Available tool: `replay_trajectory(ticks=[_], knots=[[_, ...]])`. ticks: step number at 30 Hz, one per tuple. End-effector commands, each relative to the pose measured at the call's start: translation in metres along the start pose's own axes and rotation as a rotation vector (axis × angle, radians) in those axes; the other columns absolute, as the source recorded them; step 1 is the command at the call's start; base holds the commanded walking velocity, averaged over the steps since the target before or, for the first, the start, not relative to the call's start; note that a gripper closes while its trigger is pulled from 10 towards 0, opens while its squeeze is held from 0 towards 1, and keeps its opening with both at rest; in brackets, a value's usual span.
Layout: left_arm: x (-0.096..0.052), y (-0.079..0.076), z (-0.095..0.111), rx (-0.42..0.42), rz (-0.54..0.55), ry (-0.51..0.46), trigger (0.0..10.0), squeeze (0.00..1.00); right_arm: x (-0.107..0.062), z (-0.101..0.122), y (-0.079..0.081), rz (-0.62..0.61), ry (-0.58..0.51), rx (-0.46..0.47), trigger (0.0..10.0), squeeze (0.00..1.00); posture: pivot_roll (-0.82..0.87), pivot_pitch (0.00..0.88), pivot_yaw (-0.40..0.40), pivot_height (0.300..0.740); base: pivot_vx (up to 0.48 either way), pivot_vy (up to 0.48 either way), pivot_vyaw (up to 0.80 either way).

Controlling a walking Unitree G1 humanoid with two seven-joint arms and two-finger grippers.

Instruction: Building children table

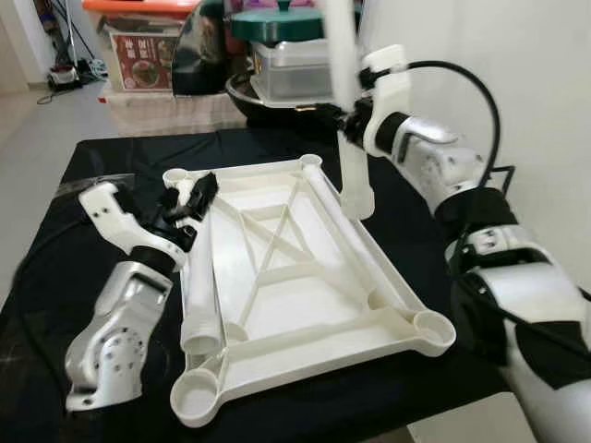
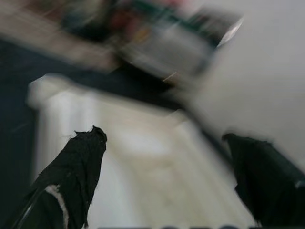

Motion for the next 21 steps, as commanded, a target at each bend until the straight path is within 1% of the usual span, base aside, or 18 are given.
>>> replay_trajectory(ticks=[1,2,3,4,5,6,7,8,9,10,11,13,16,20,21], knots=[[-0.008,0.031,-0.034,0.152,0.169,0.160,10.0,0.00,-0.004,0.013,-0.014,-0.057,-0.091,0.228,0.0,0.08,0.01,0.000,-0.064,0.740,0.000,0.000,0.00],[-0.008,0.031,-0.034,0.152,0.169,0.160,10.0,0.00,-0.004,0.013,-0.014,-0.057,-0.091,0.228,0.0,0.08,0.01,0.000,-0.064,0.740,0.000,0.000,0.00],[-0.012,0.038,-0.036,0.192,0.210,0.176,10.0,0.00,-0.005,0.014,-0.018,-0.069,-0.116,0.317,0.0,0.08,0.01,0.000,-0.062,0.740,0.000,0.000,0.00],[-0.013,0.040,-0.035,0.208,0.203,0.181,10.0,0.00,-0.006,0.013,-0.022,-0.085,-0.130,0.377,0.0,0.08,0.01,0.000,-0.062,0.740,0.000,0.000,0.00],[-0.013,0.039,-0.034,0.278,0.179,0.196,10.0,0.00,-0.006,0.010,-0.024,-0.096,-0.137,0.429,0.0,0.08,0.01,0.000,-0.057,0.740,0.000,0.000,0.00],[-0.013,0.039,-0.034,0.278,0.179,0.196,10.0,0.00,-0.006,0.010,-0.024,-0.096,-0.137,0.429,0.0,0.08,0.01,0.000,-0.057,0.740,0.000,0.000,0.00],[-0.013,0.040,-0.032,0.342,0.178,0.200,10.0,0.00,-0.006,0.006,-0.024,-0.102,-0.142,0.477,0.0,0.08,0.01,0.000,-0.055,0.740,0.000,0.000,0.00],[-0.013,0.040,-0.032,0.342,0.178,0.200,10.0,0.00,-0.006,0.006,-0.024,-0.102,-0.142,0.477,0.0,0.08,0.01,0.000,-0.055,0.740,0.000,0.000,0.00],[-0.013,0.038,-0.030,0.372,0.158,0.198,10.0,0.00,-0.005,0.001,-0.023,-0.103,-0.144,0.517,0.0,0.08,0.01,0.000,-0.051,0.740,0.000,0.000,0.00],[-0.013,0.037,-0.029,0.386,0.148,0.194,10.0,0.00,-0.005,-0.003,-0.022,-0.102,-0.144,0.541,0.0,0.08,0.01,0.000,-0.051,0.740,0.000,0.000,0.00],[-0.013,0.034,-0.027,0.378,0.135,0.185,10.0,0.00,-0.004,-0.009,-0.019,-0.089,-0.135,0.557,0.0,0.08,0.01,0.000,-0.047,0.740,0.000,0.000,0.00],[-0.013,0.034,-0.027,0.378,0.135,0.185,10.0,0.00,-0.004,-0.009,-0.019,-0.089,-0.135,0.557,0.0,0.08,0.01,0.000,-0.047,0.740,0.000,0.000,0.00],[-0.011,0.025,-0.020,0.358,0.108,0.156,10.0,0.00,-0.002,-0.022,-0.008,-0.053,-0.117,0.584,0.0,0.08,0.01,0.000,-0.042,0.740,0.000,0.000,0.00],[-0.011,0.024,-0.019,0.356,0.105,0.152,10.0,0.00,-0.002,-0.022,-0.007,-0.051,-0.116,0.588,0.0,0.08,0.01,0.000,-0.042,0.740,0.000,0.000,0.00],[-0.012,0.023,-0.019,0.346,0.097,0.145,10.0,0.00,-0.002,-0.022,-0.003,-0.033,-0.119,0.580,0.0,0.08,0.01,0.000,-0.043,0.740,0.000,0.000,0.00]])
Point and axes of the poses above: a point about 5 cm out from each wrist's last joint towards the gripper, its own x axis pointing out of the wrist towards the gripper, its own z axis along the axis of the wrist's last joint, y = z × x, the point moved 5 cm from there along x, pointing out of the wrist towards the gripper, and after that the axes turned 6 degrees about x, right-handed, at the moved point
